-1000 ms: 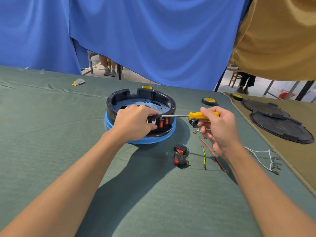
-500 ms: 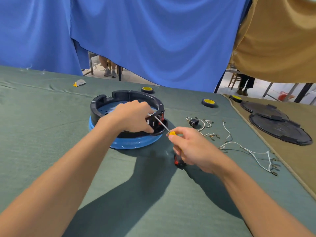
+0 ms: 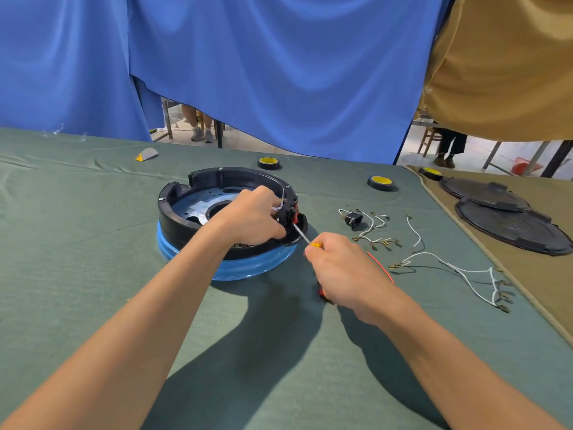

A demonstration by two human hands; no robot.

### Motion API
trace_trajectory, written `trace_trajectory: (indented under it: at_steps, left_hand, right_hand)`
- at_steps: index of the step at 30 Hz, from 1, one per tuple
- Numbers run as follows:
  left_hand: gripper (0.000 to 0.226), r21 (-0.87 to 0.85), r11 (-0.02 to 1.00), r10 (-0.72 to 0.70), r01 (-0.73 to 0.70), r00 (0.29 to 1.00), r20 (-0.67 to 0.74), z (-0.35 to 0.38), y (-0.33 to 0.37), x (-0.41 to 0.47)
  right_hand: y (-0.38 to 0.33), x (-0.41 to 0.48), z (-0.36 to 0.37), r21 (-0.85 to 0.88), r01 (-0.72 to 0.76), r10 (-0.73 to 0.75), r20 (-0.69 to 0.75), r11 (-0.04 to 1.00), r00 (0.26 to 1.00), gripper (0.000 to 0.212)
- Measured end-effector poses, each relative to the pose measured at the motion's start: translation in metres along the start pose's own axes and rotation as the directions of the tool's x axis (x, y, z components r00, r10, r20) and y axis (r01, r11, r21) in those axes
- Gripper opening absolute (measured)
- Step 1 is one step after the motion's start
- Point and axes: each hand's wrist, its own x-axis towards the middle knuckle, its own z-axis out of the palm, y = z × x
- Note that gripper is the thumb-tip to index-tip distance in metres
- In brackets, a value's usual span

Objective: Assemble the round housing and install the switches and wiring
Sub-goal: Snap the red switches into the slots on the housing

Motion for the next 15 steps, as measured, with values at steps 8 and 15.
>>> trace_trajectory:
  at_steps: [8,15]
  left_hand:
    - [0.038,-0.082,0.996,-0.037,0.041,0.998,0.052,0.000,0.002,0.002]
    - [0.038,-0.267,0.959,-0.078,0.100,0.993,0.094,-0.003,0.005,-0.005]
  right_hand:
    - [-0.008,-0.002,0.009,-0.069,0.024,-0.022,0.035,0.997,0.999,0.015]
    - [-0.023,-0.001,0.042,0.193,-0.180,0.190,-0.036,0.965,0.981,0.019]
